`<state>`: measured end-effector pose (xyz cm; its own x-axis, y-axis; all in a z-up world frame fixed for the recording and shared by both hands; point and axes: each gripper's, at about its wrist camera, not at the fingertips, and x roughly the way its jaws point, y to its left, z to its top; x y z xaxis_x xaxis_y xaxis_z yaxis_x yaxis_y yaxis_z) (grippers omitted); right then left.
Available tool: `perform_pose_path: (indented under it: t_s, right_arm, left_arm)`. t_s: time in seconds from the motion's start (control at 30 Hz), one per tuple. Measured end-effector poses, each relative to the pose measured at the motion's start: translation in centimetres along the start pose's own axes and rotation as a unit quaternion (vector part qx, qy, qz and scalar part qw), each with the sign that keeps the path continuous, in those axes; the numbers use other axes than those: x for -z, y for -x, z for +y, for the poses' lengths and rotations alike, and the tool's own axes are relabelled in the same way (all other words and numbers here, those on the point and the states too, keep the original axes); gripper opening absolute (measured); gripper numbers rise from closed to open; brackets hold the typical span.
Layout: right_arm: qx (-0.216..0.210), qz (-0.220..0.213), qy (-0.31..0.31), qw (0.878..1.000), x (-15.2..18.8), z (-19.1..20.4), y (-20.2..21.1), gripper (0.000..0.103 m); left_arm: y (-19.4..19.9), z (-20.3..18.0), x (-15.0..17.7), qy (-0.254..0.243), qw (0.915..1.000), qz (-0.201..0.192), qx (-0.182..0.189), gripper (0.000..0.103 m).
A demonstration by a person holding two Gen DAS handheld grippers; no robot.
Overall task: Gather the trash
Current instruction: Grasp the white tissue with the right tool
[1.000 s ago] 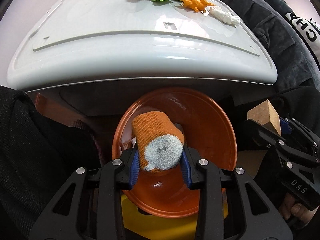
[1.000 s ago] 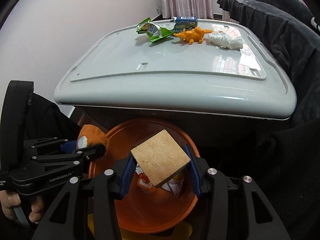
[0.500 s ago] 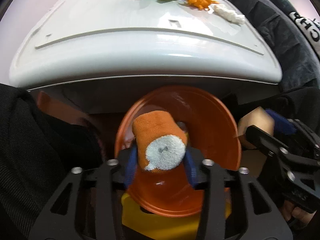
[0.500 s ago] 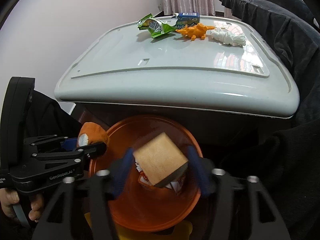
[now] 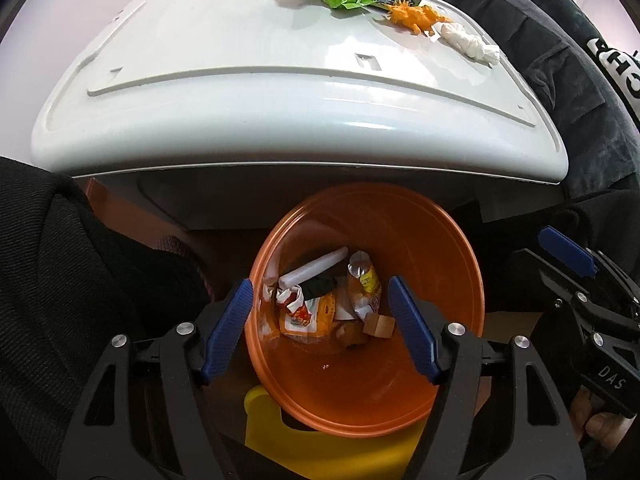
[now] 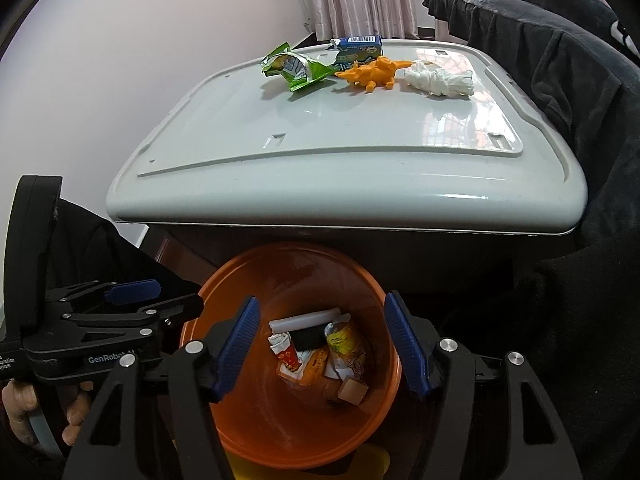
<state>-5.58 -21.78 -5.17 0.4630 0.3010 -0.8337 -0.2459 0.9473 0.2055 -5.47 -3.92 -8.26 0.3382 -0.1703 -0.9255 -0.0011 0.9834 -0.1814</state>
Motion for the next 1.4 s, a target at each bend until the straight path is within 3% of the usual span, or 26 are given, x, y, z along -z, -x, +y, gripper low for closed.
perform_pose_path:
  t_s: [0.2,0.33,0.5,0.57,0.73,0.83,0.97,1.17,1.3,1.4]
  right_arm:
    - [-0.019,-0.005,-0.024,1.000,-1.9,-1.3,0.6,0.066]
    - [-0.017,-0.017,-0.040,0.999,-5.9,-3.7,1.0,0.070]
    - [0.030,-0.042,-0.030,0.998,-12.8,-7.0,-0.1,0.073]
    - [0.047,-0.038,-0.007,0.998,-15.6,-7.9,-1.2,0.073]
    - [0.085,-0.001,0.117,0.990,-21.6,-8.9,-5.9,0.073]
    - [0.083,0.008,0.170,0.982,-23.0,-9.2,-7.9,0.073]
    - [0.067,0.021,0.184,0.980,-24.1,-10.1,-10.3,0.073]
    - [0.076,0.042,0.211,0.974,-23.5,-10.7,-12.7,0.073]
    - [0.057,0.053,0.178,0.981,-23.9,-11.4,-12.9,0.045]
    - [0.058,0.064,0.158,0.984,-23.7,-11.3,-12.6,0.042]
  left_arm:
    - [1.4,-0.1,-0.5,-0.009,0.9996,-0.027,0.002,0.069]
    - [2.9,-0.1,-1.9,-0.019,0.9978,-0.062,0.013,0.071]
    - [4.1,0.0,-4.9,-0.025,0.9938,-0.106,0.023,0.074]
    - [4.3,0.0,-6.1,-0.022,0.9917,-0.125,0.018,0.077]
    - [3.8,0.3,-6.9,-0.016,0.9893,-0.144,0.019,0.077]
    - [3.1,0.5,-6.5,-0.019,0.9905,-0.135,0.019,0.077]
    - [2.6,0.4,-6.4,-0.021,0.9916,-0.126,0.022,0.077]
    - [2.3,-0.4,-6.0,-0.039,0.9909,-0.128,0.014,0.077]
    - [1.8,-0.9,-5.9,-0.046,0.9915,-0.121,0.013,0.077]
    - [1.9,-1.1,-5.9,-0.054,0.9909,-0.123,0.010,0.077]
